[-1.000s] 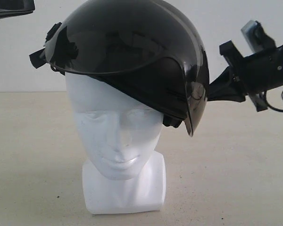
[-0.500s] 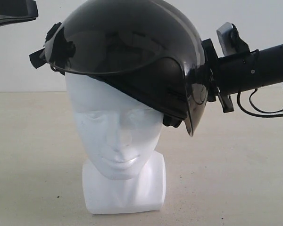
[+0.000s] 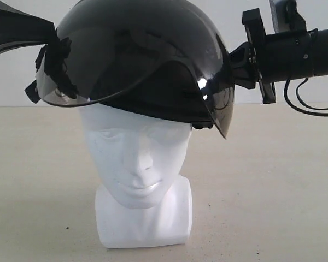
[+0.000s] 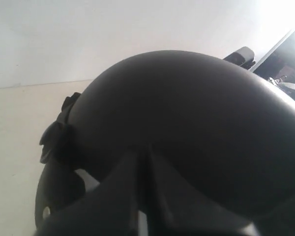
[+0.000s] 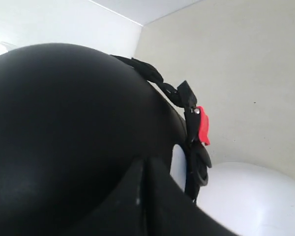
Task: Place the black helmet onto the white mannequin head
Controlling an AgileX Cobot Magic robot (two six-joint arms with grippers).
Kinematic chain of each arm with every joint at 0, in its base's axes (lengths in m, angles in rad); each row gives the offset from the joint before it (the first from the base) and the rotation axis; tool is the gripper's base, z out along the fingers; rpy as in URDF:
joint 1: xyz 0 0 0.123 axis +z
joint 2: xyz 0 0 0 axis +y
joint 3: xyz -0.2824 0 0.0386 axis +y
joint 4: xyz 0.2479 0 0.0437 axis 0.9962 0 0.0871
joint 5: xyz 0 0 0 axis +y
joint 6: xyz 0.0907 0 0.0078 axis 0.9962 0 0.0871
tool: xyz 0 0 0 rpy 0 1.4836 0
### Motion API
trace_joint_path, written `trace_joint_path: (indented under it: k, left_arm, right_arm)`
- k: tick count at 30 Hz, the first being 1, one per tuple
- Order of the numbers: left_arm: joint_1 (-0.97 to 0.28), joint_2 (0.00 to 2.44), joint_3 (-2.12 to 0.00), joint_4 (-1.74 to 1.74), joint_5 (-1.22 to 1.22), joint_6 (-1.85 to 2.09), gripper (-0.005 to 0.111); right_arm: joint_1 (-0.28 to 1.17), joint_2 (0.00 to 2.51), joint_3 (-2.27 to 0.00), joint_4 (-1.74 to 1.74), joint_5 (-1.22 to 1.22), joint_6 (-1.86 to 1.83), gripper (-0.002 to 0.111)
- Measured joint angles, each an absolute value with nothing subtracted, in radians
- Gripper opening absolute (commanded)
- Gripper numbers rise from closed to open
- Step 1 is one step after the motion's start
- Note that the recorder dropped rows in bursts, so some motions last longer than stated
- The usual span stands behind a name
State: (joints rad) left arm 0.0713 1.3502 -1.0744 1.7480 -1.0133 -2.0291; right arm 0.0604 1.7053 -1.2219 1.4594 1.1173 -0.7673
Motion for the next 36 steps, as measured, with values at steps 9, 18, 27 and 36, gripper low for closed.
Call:
trace_joint_path:
  k: [9, 18, 27, 36]
  left_arm:
    - [0.078, 1.35, -1.074, 1.746, -1.049, -2.029, 0.004]
    - [0.08, 1.35, -1.07, 1.738, -1.073, -2.029, 0.004]
    - [0.08, 1.35, -1.046, 1.725, -1.07, -2.006, 0.004]
    - [0.11, 1.285, -1.039, 1.742, -1.015, -1.957, 0.004]
  right_arm:
    - [0.055, 1.616, -1.224, 1.485, 1.12, -0.758, 0.0]
    - [0.11, 1.583, -1.233, 1.565, 1.091, -0.756, 0.0]
    - [0.145, 1.525, -1.244, 1.562, 1.079, -0.756, 0.0]
    - [0.16, 1.47, -1.327, 1.28, 1.005, -0.696, 0.0]
